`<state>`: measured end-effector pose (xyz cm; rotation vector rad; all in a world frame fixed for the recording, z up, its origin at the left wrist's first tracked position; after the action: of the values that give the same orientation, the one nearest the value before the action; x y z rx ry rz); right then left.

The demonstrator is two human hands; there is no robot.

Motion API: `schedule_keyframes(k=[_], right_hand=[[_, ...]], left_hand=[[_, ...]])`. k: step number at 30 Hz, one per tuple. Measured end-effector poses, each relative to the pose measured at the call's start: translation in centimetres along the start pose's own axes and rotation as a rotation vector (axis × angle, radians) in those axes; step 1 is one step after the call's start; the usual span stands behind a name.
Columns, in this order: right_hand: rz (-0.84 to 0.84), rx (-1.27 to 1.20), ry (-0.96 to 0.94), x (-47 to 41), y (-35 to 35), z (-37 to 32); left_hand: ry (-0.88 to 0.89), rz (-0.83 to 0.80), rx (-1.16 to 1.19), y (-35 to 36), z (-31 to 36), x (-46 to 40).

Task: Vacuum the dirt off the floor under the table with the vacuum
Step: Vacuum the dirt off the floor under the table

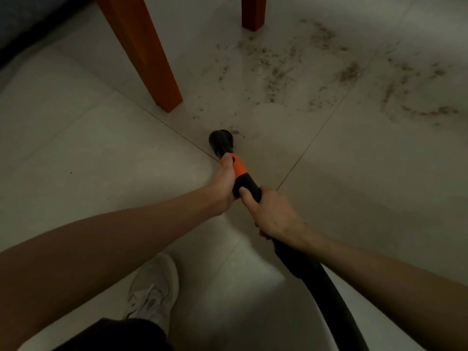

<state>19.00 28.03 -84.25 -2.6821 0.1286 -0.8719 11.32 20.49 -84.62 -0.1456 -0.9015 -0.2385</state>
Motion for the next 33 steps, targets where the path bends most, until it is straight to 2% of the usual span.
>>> schedule_keyframes(k=[6,14,24,28,33], right_hand=[[0.001,0.072,-0.041,-1.4,-0.2,-0.8],[0.040,0.052,-0.056,-3.1,-0.8,-1.5],[0.076,0.069,-0.002,-0.6,-1.1,1.4],[0.130,0.089,-0.004,-0.7,-2.0,2.0],[0.114,0.045,-0.002,-2.0,-2.7,1.4]], left_hand=[[-0.008,0.037,0.004,-0.2,1.1,-1.0],[-0.028,-0.013,0.003,0.1,3.2,-1.6],[-0.053,-0.097,-0.050,1.6,0.3,-1.4],[-0.040,-0.122,-0.049,2.7,0.4,-1.5],[-0.029,-0.128,-0.055,2.9,1.7,-2.3]])
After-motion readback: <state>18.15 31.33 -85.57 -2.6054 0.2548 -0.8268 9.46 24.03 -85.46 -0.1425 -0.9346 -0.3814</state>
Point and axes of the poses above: each hand's wrist, its own x-axis away from the middle knuckle, its own y-axis out of the palm, z = x × y, the point moved 1 cm from there along -x, towards the middle knuckle, and after that the axes turned 15 degrees about -x, right-handed, at the moved point
